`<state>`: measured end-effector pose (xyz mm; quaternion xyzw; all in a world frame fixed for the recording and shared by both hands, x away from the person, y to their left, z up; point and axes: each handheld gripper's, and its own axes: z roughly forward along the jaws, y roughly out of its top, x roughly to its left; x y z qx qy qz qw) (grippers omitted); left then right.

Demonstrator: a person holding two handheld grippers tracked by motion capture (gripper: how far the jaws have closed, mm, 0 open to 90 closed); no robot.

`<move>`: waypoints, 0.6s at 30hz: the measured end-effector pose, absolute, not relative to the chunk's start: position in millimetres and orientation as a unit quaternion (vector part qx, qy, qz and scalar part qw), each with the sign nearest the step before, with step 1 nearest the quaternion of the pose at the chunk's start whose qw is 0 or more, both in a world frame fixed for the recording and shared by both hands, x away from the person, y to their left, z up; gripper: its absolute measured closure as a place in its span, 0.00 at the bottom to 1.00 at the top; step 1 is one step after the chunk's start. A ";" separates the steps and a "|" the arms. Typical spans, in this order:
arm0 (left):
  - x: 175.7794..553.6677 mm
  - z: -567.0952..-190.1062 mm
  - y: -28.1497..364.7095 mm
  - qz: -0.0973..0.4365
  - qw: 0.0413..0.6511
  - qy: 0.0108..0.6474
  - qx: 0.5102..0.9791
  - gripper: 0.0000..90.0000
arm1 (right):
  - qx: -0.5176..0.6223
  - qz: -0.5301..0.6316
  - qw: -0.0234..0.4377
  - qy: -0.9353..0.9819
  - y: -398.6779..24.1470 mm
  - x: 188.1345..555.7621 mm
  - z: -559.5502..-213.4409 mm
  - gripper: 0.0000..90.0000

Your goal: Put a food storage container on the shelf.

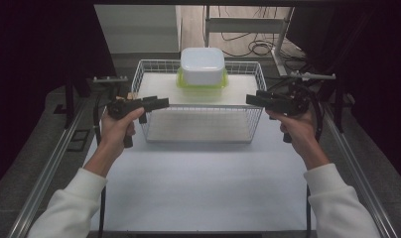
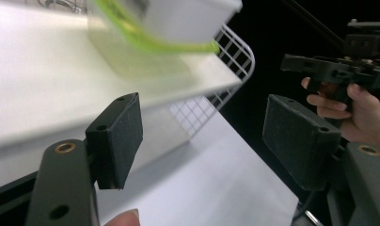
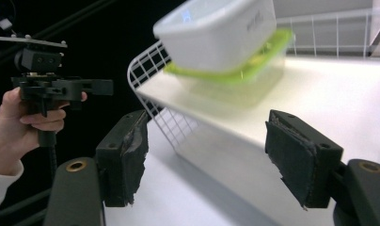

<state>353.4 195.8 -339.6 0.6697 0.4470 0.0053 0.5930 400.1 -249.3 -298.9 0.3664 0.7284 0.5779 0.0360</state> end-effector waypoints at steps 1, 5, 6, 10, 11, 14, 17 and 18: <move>347.1 -344.8 196.9 0.008 0.591 0.445 0.673 0.31 | 0.366 0.578 0.037 0.729 -252.1 395.1 -303.8 0.33; 330.4 -360.7 200.6 0.018 0.586 0.444 0.677 0.31 | 0.365 0.578 0.032 0.729 -260.2 379.6 -322.0 0.32; 320.7 -372.1 203.4 0.021 0.584 0.447 0.677 0.31 | 0.365 0.577 0.029 0.730 -264.8 370.3 -333.9 0.32; 301.3 -395.3 205.2 0.020 0.576 0.450 0.682 0.31 | 0.368 0.571 0.024 0.733 -272.6 353.1 -358.1 0.29; 296.6 -400.9 204.8 0.020 0.572 0.450 0.686 0.31 | 0.370 0.566 0.024 0.736 -274.4 348.8 -364.4 0.29; 283.7 -418.2 202.1 0.015 0.560 0.453 0.694 0.31 | 0.378 0.549 0.026 0.745 -279.8 336.6 -385.3 0.28; 274.3 -433.3 200.0 0.013 0.545 0.452 0.706 0.30 | 0.385 0.534 0.023 0.753 -282.6 328.2 -402.5 0.26; 271.7 -438.0 199.5 0.011 0.542 0.453 0.708 0.30 | 0.388 0.529 0.023 0.755 -283.8 325.4 -408.3 0.26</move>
